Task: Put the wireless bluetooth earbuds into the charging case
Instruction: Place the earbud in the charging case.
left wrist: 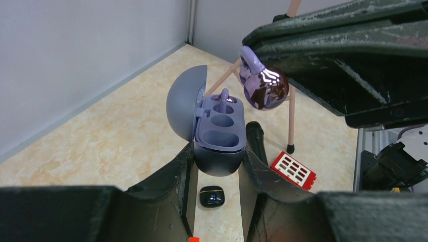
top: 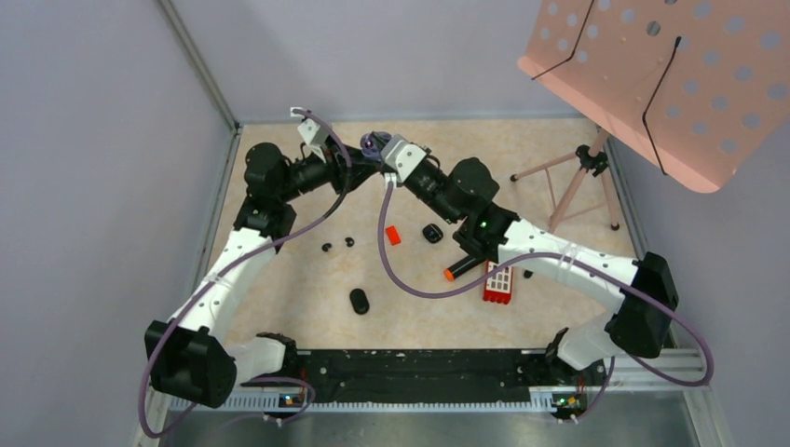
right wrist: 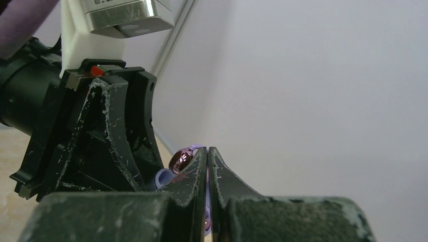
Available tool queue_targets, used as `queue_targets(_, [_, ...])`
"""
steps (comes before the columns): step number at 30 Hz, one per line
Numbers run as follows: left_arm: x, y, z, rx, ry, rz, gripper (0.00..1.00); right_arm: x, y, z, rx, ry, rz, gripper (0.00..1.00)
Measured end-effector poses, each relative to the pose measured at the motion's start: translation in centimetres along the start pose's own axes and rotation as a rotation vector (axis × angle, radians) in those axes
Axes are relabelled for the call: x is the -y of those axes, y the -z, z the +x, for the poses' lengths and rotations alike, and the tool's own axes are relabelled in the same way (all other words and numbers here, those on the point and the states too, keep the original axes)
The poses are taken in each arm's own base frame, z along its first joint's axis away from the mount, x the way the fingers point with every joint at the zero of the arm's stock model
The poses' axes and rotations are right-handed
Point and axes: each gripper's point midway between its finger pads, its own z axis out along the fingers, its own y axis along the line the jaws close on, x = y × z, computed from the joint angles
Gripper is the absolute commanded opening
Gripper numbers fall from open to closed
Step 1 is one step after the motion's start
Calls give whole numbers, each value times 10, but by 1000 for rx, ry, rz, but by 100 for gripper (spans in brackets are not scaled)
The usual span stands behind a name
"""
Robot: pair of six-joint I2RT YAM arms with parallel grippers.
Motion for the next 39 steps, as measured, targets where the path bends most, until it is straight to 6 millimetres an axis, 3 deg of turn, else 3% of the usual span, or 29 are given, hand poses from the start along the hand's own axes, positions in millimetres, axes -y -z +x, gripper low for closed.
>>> queue_targets(21, [4, -1, -17, 34, -2, 10, 0, -11, -7, 13, -13, 7, 3, 0])
queue_targets(39, [3, -1, -17, 35, -3, 4, 0, -8, -9, 14, -11, 14, 27, 0])
